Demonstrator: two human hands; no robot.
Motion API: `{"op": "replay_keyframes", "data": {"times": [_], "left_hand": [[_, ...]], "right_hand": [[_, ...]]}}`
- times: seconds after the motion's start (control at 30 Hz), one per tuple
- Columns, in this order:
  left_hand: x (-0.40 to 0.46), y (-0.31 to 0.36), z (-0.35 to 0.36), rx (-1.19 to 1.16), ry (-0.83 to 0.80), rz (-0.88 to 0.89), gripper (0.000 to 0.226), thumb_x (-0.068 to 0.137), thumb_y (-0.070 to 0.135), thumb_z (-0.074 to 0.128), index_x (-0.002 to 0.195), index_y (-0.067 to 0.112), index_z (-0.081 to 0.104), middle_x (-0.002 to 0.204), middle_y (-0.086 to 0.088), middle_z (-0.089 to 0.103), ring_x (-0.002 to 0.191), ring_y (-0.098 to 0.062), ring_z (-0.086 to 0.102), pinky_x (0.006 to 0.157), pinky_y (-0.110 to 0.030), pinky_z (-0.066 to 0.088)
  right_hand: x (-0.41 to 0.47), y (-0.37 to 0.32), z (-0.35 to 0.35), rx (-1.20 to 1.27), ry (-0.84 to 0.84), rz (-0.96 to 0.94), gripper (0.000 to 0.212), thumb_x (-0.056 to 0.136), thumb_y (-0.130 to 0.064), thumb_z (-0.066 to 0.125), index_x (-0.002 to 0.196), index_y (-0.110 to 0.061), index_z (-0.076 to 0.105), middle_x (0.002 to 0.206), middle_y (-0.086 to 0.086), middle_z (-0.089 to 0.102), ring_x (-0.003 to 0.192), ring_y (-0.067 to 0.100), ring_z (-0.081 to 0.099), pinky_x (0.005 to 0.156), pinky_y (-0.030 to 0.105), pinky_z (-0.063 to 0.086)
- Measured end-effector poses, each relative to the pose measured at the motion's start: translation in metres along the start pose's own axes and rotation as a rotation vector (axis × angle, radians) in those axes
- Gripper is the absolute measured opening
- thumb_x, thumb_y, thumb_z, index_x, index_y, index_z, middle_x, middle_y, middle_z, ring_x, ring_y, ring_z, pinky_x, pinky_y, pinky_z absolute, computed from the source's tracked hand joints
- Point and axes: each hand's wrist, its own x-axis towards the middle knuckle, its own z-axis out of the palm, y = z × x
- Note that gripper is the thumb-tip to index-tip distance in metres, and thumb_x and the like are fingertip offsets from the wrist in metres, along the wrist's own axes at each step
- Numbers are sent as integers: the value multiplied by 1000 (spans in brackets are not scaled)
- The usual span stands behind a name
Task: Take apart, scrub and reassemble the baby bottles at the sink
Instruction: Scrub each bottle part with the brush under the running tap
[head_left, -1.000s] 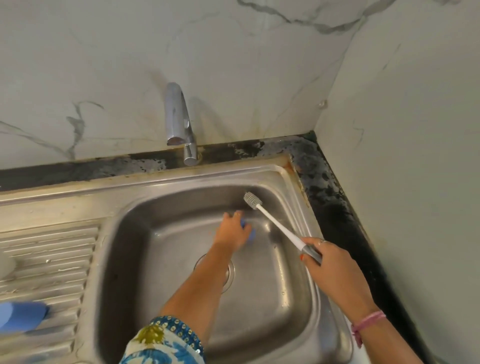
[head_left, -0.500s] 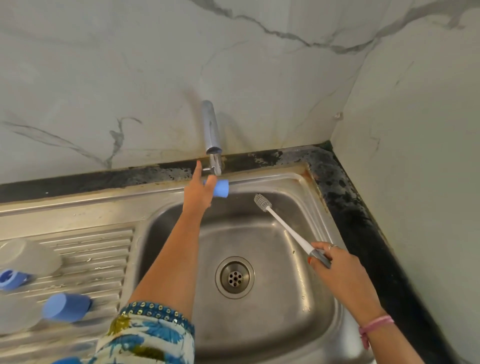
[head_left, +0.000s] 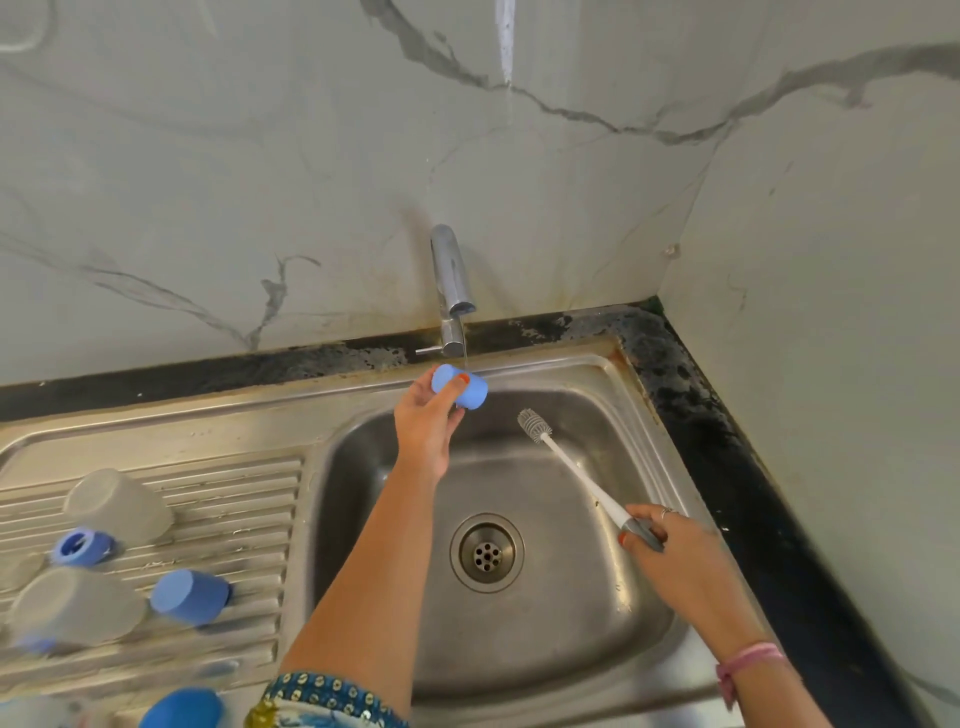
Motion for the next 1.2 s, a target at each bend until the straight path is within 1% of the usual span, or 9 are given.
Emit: {"op": "replay_keyframes", "data": {"times": [0.1, 0.23, 0.37, 0.47, 0.7, 0.87, 1.0, 1.13, 1.2], "left_hand": [[-5, 7, -3, 115, -3, 101, 49, 79, 5, 77, 124, 16, 61, 109, 1, 67, 103, -20, 67, 86, -35, 57], [-9, 14, -3, 258, -41, 179, 55, 78, 5, 78, 128, 18, 60, 109, 7, 68, 103, -14, 66, 87, -33, 57], [-10, 18, 2, 336, -93, 183, 55, 80, 5, 77, 130, 16, 58, 121, -4, 66, 111, -20, 64, 94, -43, 54], [-12, 20, 9, 337, -116, 197, 54, 82, 7, 75, 132, 15, 56, 125, -6, 64, 113, -21, 62, 95, -43, 53], [-5, 32, 11, -82, 21, -83, 20, 88, 21, 71, 105, 22, 59, 111, -8, 63, 102, -23, 63, 82, -41, 54], [0, 29, 2, -123, 131, -178, 38, 88, 21, 70, 120, 11, 53, 111, -13, 62, 99, -27, 65, 83, -38, 56], [-4, 29, 0, -73, 30, -254, 24, 91, 13, 62, 112, 4, 56, 98, -15, 64, 85, -25, 65, 66, -37, 55], [-12, 30, 5, -104, -57, -333, 13, 89, 10, 43, 82, 7, 53, 80, -11, 51, 70, -22, 53, 70, -36, 46], [-12, 34, 11, -136, -41, -332, 17, 89, 15, 49, 73, 12, 48, 73, -5, 44, 64, -17, 45, 70, -32, 42]], "right_hand": [[-4, -2, 3, -23, 4, -6, 29, 91, -35, 63, 120, -35, 61, 80, -25, 55, 67, -5, 55, 49, 7, 35], [-8, -3, 8, -34, 12, 0, 34, 91, -39, 63, 125, -38, 58, 79, -27, 55, 68, -5, 55, 51, 7, 33], [-10, -2, 11, -40, 41, -11, 34, 90, -41, 63, 124, -40, 59, 76, -26, 56, 66, -2, 57, 51, 8, 35], [-13, -1, 12, -29, 33, -16, 34, 90, -39, 64, 123, -41, 59, 76, -23, 60, 65, 2, 61, 50, 10, 39], [-30, -9, 2, 60, 89, -126, 35, 88, -37, 68, 122, -41, 61, 85, -29, 59, 72, -8, 60, 53, 0, 41], [-44, -14, 0, 28, 168, -310, 35, 87, -35, 69, 121, -41, 64, 96, -23, 61, 81, -2, 61, 70, 10, 48], [-45, -23, 6, -110, 176, -357, 38, 90, -40, 63, 127, -43, 58, 96, -25, 53, 73, 1, 59, 61, 11, 48], [-41, -40, 13, -358, 217, -399, 39, 97, -40, 51, 137, -41, 49, 102, -17, 51, 73, 5, 55, 64, 20, 53], [-39, -49, 18, -317, 137, -390, 39, 99, -37, 49, 137, -39, 48, 100, -19, 49, 71, 4, 55, 63, 18, 49]]}}
